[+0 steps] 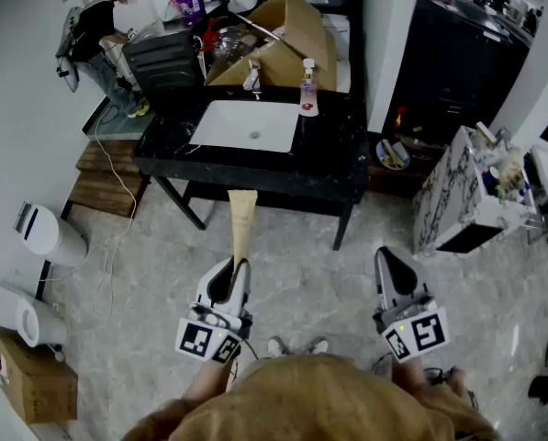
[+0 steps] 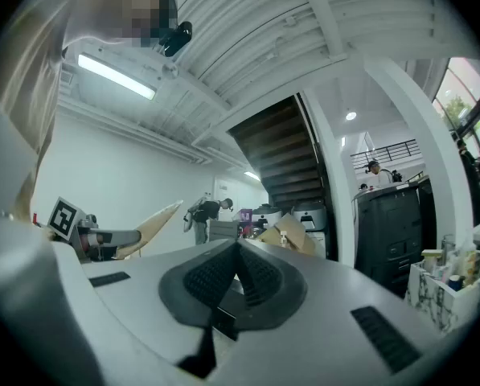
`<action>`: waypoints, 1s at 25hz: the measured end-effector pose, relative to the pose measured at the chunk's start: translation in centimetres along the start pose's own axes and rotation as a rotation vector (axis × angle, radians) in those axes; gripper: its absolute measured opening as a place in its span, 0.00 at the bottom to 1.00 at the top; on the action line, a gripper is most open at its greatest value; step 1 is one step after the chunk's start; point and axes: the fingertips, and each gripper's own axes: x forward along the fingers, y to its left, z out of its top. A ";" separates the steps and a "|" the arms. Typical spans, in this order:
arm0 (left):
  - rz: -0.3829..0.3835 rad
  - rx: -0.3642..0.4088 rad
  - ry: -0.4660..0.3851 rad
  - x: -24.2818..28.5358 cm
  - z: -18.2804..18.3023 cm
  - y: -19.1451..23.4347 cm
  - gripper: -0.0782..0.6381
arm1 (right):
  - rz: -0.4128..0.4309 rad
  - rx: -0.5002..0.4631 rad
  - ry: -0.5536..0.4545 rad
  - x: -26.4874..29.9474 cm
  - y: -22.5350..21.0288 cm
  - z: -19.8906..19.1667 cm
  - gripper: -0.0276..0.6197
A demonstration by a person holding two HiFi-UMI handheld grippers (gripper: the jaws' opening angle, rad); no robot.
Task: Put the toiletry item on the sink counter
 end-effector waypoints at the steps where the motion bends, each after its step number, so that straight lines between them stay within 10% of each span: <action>1: 0.001 0.001 0.001 0.0 0.0 0.0 0.18 | -0.004 0.002 0.011 -0.1 0.0 -0.2 0.05; 25: 0.063 0.053 0.027 1.3 -2.8 -1.6 0.18 | 0.020 0.138 -0.002 -2.9 -4.3 -4.6 0.05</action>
